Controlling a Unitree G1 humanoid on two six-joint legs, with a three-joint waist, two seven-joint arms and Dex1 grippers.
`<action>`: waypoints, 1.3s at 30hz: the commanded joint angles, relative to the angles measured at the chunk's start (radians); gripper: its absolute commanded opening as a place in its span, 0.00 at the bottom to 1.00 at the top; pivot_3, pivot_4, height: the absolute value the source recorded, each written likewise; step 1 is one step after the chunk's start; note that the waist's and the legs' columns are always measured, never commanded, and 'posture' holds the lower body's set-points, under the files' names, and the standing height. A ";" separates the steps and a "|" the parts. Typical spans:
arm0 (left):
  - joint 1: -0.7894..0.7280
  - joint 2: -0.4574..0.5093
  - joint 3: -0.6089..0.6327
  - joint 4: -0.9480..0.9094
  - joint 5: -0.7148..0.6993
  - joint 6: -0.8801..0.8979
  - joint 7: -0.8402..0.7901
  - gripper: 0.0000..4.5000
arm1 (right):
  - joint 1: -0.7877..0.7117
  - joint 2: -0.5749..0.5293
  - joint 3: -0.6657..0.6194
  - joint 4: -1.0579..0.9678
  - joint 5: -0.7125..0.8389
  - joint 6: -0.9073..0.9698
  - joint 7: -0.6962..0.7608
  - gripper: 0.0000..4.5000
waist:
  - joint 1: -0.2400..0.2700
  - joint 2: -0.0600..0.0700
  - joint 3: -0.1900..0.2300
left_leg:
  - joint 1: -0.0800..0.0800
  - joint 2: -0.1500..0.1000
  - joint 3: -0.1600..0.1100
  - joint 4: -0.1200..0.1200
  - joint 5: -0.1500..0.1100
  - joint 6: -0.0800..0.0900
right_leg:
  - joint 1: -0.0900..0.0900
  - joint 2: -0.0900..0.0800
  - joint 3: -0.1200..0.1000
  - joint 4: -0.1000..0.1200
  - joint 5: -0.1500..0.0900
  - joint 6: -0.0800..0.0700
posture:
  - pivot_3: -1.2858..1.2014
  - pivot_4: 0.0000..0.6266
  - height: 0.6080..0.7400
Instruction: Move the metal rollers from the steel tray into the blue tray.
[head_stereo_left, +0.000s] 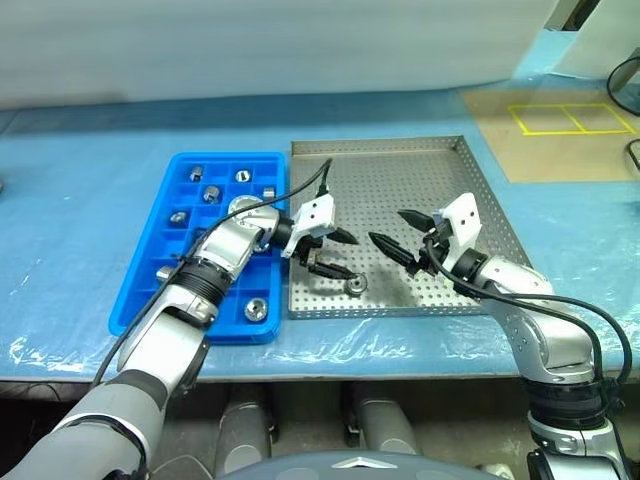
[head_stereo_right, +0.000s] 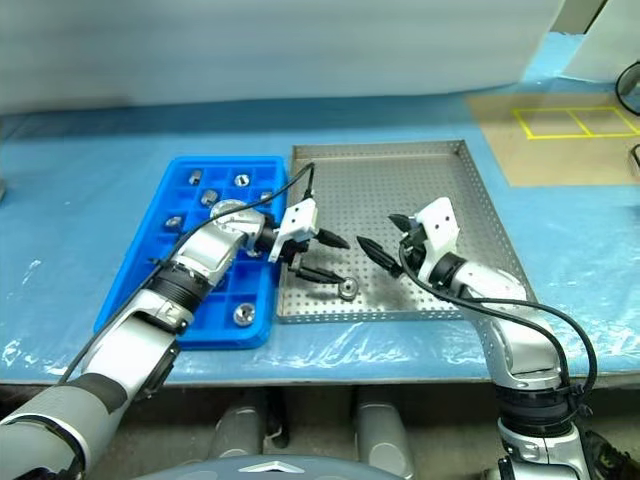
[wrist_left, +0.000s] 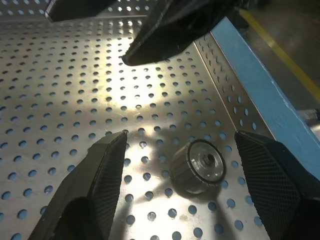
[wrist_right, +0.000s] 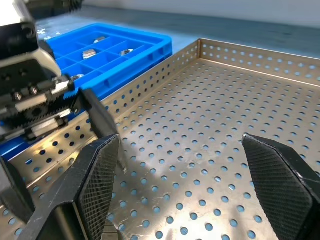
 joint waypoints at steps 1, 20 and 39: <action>-0.031 -0.010 -0.003 0.005 0.006 -0.028 -0.031 0.81 | 0.011 0.005 -0.025 -0.056 0.027 0.005 -0.026 0.90 | -0.001 0.000 0.000 | 0.000 0.000 0.000 0.000 0.000 0.001 | 0.001 0.000 0.000 -0.001 0.000 0.000 | 0.31 0.24 1.00; 0.036 -0.076 -0.046 0.029 0.093 -0.036 0.031 0.81 | 0.024 0.004 0.002 -0.047 0.012 0.000 -0.065 0.90 | -0.005 0.000 0.000 | 0.003 0.000 0.000 0.002 -0.002 0.003 | 0.006 0.000 0.000 -0.002 0.000 0.000 | 0.30 0.24 1.00; 0.002 -0.153 -0.051 0.223 0.199 -0.159 0.153 0.81 | 0.064 -0.002 -0.016 -0.089 0.021 0.017 -0.103 0.90 | -0.052 0.001 -0.001 | 0.002 -0.001 -0.001 0.006 -0.004 0.006 | 0.009 -0.001 -0.001 -0.005 0.000 0.002 | 0.28 0.24 1.00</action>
